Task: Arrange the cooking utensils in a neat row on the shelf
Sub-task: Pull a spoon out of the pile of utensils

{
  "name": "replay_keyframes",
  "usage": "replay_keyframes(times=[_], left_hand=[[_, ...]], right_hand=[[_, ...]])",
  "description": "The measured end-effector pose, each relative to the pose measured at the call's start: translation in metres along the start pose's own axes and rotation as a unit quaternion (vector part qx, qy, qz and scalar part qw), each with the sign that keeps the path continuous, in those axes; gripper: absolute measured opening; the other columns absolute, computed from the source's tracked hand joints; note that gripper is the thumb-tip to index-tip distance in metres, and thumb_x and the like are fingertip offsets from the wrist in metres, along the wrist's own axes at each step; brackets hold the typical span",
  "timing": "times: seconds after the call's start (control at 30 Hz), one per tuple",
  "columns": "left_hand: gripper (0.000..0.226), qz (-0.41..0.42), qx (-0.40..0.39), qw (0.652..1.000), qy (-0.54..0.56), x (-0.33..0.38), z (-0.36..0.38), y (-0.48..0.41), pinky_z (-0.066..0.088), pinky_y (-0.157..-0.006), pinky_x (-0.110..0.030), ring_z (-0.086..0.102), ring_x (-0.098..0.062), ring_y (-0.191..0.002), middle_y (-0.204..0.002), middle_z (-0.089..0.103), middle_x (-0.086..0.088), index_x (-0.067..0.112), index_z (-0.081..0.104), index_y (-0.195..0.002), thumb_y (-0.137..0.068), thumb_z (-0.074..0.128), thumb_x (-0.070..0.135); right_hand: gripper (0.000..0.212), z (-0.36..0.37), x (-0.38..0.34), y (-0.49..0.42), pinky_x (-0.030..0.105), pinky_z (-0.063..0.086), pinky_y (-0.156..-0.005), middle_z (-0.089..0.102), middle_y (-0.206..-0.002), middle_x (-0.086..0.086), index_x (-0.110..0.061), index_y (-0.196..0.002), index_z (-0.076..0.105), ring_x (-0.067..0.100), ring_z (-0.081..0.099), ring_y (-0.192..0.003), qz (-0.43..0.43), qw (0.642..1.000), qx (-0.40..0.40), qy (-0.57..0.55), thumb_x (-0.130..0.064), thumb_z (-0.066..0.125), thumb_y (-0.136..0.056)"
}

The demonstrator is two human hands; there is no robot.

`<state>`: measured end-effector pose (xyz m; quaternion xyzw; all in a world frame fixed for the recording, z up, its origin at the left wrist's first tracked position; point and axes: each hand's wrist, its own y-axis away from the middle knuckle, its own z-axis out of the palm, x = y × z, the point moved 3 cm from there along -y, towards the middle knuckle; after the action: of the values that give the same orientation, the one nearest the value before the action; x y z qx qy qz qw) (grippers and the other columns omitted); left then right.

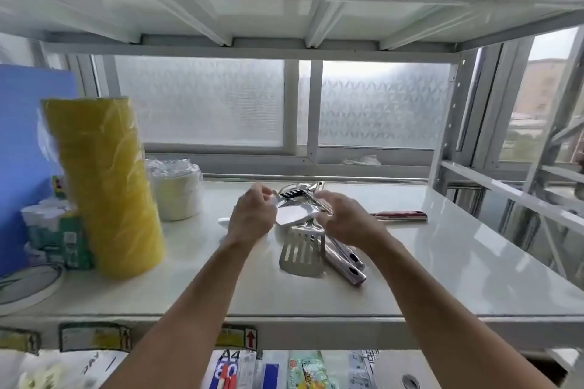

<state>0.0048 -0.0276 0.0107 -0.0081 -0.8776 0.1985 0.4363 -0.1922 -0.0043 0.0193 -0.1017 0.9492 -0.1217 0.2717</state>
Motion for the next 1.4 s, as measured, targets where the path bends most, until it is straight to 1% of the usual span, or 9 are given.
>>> replay_keyframes(times=[0.1, 0.2, 0.27, 0.33, 0.4, 0.63, 1.03, 1.2, 1.4], left_hand=[[0.049, -0.004, -0.07, 0.992, -0.109, -0.004, 0.012, 0.002, 0.047, -0.1, -0.039, 0.06, -0.034, -0.118, -0.128, 0.065, -0.014, 0.01, 0.046, -0.138, -0.089, 0.052, 0.016], [0.064, -0.037, -0.106, 0.974, -0.195, -0.01, 0.022, 0.006, 0.043, -0.103, -0.045, 0.055, -0.039, -0.126, -0.139, 0.058, -0.018, 0.013, 0.025, -0.152, -0.093, 0.042, 0.027], [0.054, -0.029, -0.103, 0.968, -0.229, -0.011, 0.023, 0.007, 0.046, -0.099, -0.047, 0.057, -0.04, -0.122, -0.133, 0.062, -0.016, 0.017, 0.036, -0.142, -0.089, 0.04, 0.028], [0.031, -0.011, -0.092, 0.966, -0.241, -0.013, 0.022, 0.007, 0.05, -0.093, -0.046, 0.062, -0.04, -0.112, -0.119, 0.068, -0.012, 0.023, 0.048, -0.113, -0.083, 0.043, 0.027], [0.023, 0.017, -0.095, 0.962, -0.254, -0.01, 0.023, 0.011, 0.052, -0.087, -0.042, 0.065, -0.037, -0.107, -0.113, 0.07, -0.011, 0.019, 0.055, -0.105, -0.084, 0.048, 0.026], [0.03, 0.076, -0.124, 0.947, -0.288, 0.016, 0.042, 0.022, 0.047, -0.082, -0.038, 0.065, -0.034, -0.108, -0.117, 0.069, -0.011, 0.014, 0.06, -0.111, -0.085, 0.052, 0.027], [0.039, 0.132, -0.161, 0.932, -0.297, 0.088, 0.119, 0.044, 0.049, -0.09, -0.037, 0.063, -0.034, -0.116, -0.125, 0.067, -0.013, 0.01, 0.062, -0.122, -0.091, 0.055, 0.033], [0.039, 0.123, -0.143, 0.918, -0.348, 0.097, 0.13, 0.036, 0.048, -0.094, -0.036, 0.061, -0.028, -0.122, -0.132, 0.062, -0.009, 0.012, 0.056, -0.132, -0.094, 0.057, 0.022], [0.057, 0.099, -0.188, 0.895, -0.391, 0.098, 0.125, 0.019, 0.042, -0.104, -0.04, 0.051, -0.032, -0.133, -0.144, 0.049, -0.015, 0.005, 0.038, -0.145, -0.092, 0.057, 0.016]], right_hand=[[0.063, 0.011, 0.004, -0.001, 0.049, 0.043, -0.109, 0.058, -0.143, 0.003, -0.031, -0.142, 0.051, 0.031, 0.054, -0.132, 0.014, 0.999, -0.03, 0.026, -0.055, 0.044, -0.084], [0.054, 0.016, 0.004, 0.002, 0.048, 0.04, -0.11, 0.056, -0.148, 0.002, -0.034, -0.147, 0.047, 0.03, 0.05, -0.136, 0.029, 0.995, -0.069, 0.064, -0.054, 0.04, -0.097], [0.053, 0.013, 0.005, 0.003, 0.048, 0.037, -0.112, 0.049, -0.154, 0.0, -0.034, -0.15, 0.044, 0.027, 0.046, -0.14, 0.02, 0.994, -0.073, 0.08, -0.054, 0.035, -0.102], [0.053, 0.014, 0.012, 0.001, 0.048, 0.037, -0.113, 0.045, -0.158, -0.004, -0.037, -0.151, 0.04, 0.026, 0.045, -0.142, 0.02, 0.992, -0.084, 0.09, -0.056, 0.032, -0.102], [0.056, 0.013, 0.016, 0.001, 0.049, 0.035, -0.115, 0.04, -0.161, -0.006, -0.039, -0.153, 0.035, 0.026, 0.042, -0.144, 0.019, 0.991, -0.09, 0.101, -0.059, 0.031, -0.101], [0.072, 0.004, 0.038, 0.002, 0.053, 0.038, -0.111, 0.038, -0.161, -0.003, -0.047, -0.151, 0.029, 0.033, 0.046, -0.14, 0.068, 0.983, -0.1, 0.136, -0.074, 0.027, -0.084], [0.061, -0.054, 0.127, 0.011, 0.05, 0.033, -0.117, 0.032, -0.165, -0.006, -0.051, -0.152, 0.028, 0.031, 0.041, -0.144, 0.16, 0.973, -0.096, 0.139, -0.059, 0.038, -0.092], [0.069, -0.056, 0.145, 0.015, 0.058, 0.03, -0.115, 0.033, -0.163, -0.011, -0.057, -0.149, 0.026, 0.033, 0.045, -0.14, 0.163, 0.974, -0.075, 0.141, -0.065, 0.027, -0.08], [0.054, -0.057, 0.137, 0.02, 0.065, 0.019, -0.116, 0.027, -0.166, -0.011, -0.057, -0.151, 0.023, 0.035, 0.038, -0.144, 0.182, 0.966, -0.069, 0.17, -0.059, 0.029, -0.098]])
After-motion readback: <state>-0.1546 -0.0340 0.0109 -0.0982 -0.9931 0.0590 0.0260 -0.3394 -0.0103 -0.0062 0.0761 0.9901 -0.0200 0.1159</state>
